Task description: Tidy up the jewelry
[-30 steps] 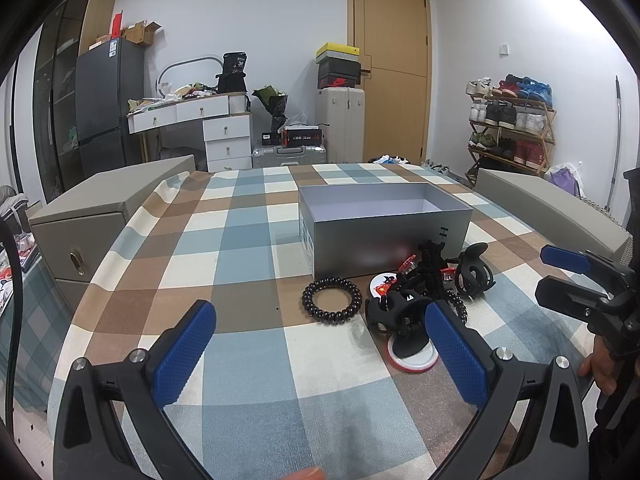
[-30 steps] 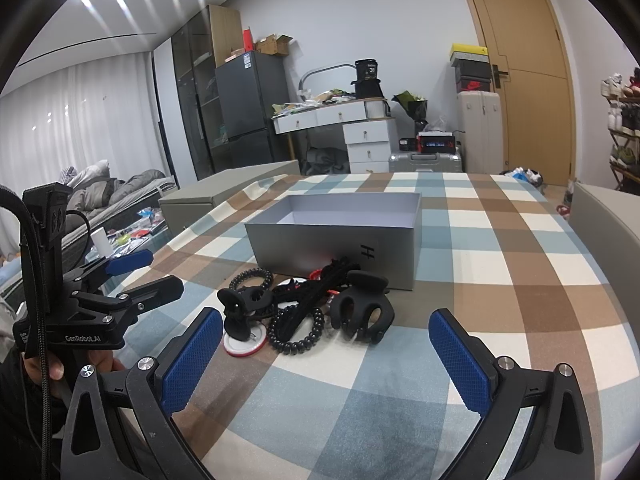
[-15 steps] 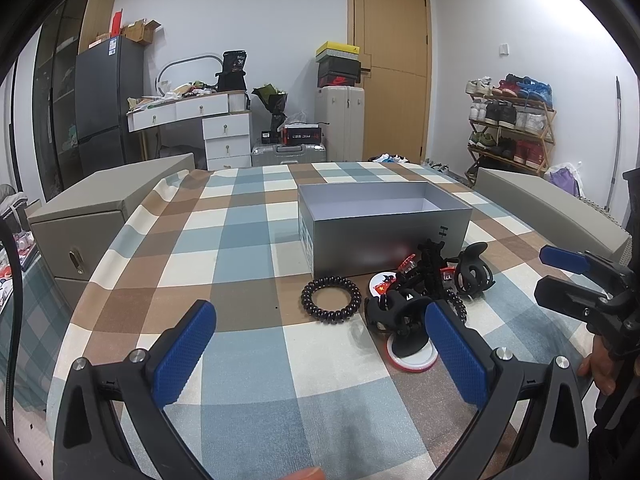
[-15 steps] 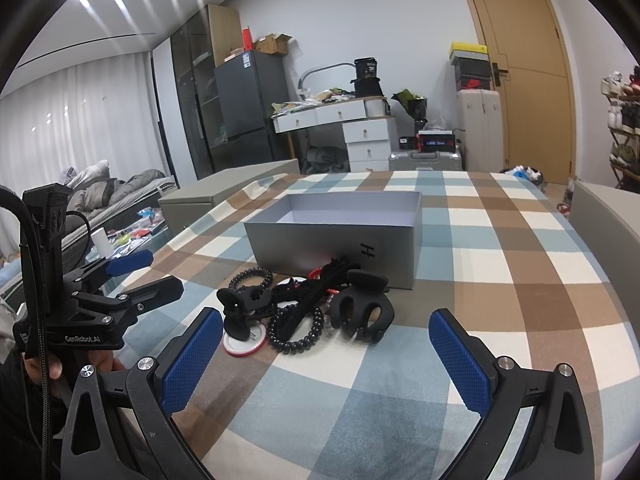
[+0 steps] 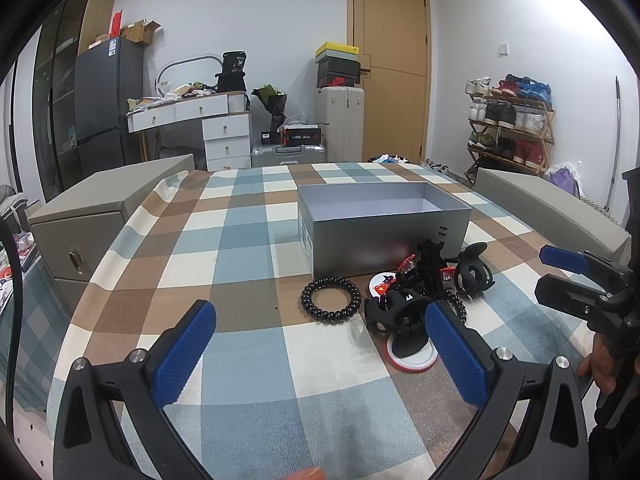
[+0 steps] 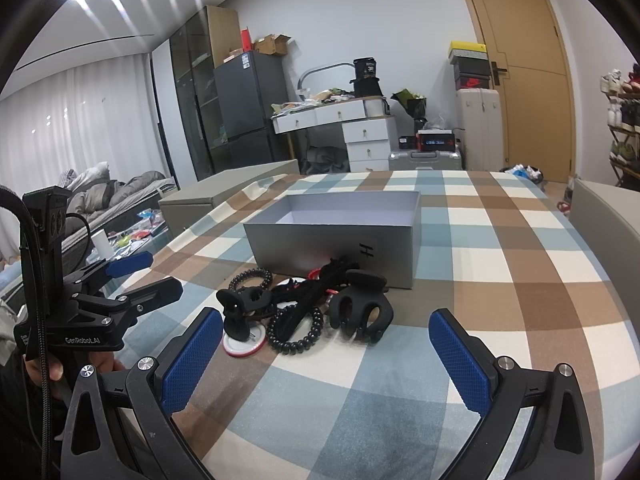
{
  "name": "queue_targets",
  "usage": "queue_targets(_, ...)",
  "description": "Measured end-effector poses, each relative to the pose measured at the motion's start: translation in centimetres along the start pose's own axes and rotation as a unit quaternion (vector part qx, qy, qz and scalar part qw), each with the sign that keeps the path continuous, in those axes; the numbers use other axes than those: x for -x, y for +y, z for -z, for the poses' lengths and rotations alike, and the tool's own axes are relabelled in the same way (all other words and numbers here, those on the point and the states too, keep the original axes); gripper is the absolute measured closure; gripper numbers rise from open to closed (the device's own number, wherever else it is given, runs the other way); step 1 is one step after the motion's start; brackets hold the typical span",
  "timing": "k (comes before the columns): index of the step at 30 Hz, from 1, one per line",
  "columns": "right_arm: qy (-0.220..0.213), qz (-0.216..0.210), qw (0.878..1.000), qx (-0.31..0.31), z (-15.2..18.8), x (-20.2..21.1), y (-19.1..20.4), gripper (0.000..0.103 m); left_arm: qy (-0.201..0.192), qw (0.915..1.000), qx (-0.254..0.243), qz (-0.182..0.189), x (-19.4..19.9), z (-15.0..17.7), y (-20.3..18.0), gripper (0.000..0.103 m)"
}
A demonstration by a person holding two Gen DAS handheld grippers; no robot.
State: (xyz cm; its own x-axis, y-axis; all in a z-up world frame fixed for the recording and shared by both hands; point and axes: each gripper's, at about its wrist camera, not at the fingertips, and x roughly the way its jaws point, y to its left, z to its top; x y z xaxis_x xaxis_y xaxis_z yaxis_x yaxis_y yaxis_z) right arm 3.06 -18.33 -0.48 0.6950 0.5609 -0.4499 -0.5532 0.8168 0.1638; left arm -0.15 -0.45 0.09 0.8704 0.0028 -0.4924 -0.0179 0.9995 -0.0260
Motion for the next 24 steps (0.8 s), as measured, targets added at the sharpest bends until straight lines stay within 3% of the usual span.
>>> queue_targets(24, 0.010, 0.002, 0.999, -0.033, -0.6, 0.4, -1.0, 0.000, -0.002, 0.9999, 0.016, 0.004, 0.0, -0.4, 1.1, 0.001)
